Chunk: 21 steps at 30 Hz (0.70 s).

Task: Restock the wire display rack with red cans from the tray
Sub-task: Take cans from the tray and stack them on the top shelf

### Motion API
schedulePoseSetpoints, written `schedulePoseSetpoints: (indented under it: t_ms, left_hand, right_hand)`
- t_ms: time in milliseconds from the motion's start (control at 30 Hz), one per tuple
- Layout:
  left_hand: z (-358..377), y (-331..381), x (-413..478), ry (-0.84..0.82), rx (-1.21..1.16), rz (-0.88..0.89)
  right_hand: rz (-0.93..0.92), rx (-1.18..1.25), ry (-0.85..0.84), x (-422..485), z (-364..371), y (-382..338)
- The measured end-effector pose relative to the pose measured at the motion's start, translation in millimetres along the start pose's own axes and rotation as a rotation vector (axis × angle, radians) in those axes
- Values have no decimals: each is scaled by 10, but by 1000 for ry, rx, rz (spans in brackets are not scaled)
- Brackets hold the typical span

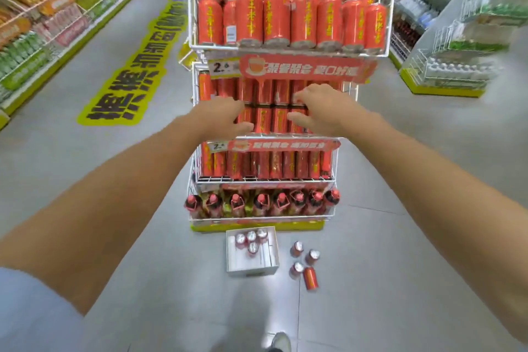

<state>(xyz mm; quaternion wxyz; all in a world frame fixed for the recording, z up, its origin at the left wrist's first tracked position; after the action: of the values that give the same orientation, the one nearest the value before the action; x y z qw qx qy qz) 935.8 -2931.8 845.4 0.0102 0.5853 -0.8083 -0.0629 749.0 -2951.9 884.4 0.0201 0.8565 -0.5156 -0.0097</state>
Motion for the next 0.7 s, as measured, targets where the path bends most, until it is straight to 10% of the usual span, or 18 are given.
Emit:
schedulePoseSetpoints:
  t_ms: [700]
  left_hand:
    - [7098,-676,-114,-537,-286,-236]
  right_hand:
    - [-15,184,-650,-318,7434,-491]
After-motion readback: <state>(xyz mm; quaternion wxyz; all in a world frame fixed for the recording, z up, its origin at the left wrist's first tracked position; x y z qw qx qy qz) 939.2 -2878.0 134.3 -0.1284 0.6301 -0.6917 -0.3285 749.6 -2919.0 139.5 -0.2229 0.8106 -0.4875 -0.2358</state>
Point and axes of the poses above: each hand's wrist, its own x-axis towards the middle knuckle, its own z-axis out of the palm, y = z × x, the point moved 9 cm from there along x, towards the middle knuckle, and after that the axes turned 3 degrees about z, right-handed, at the moved point
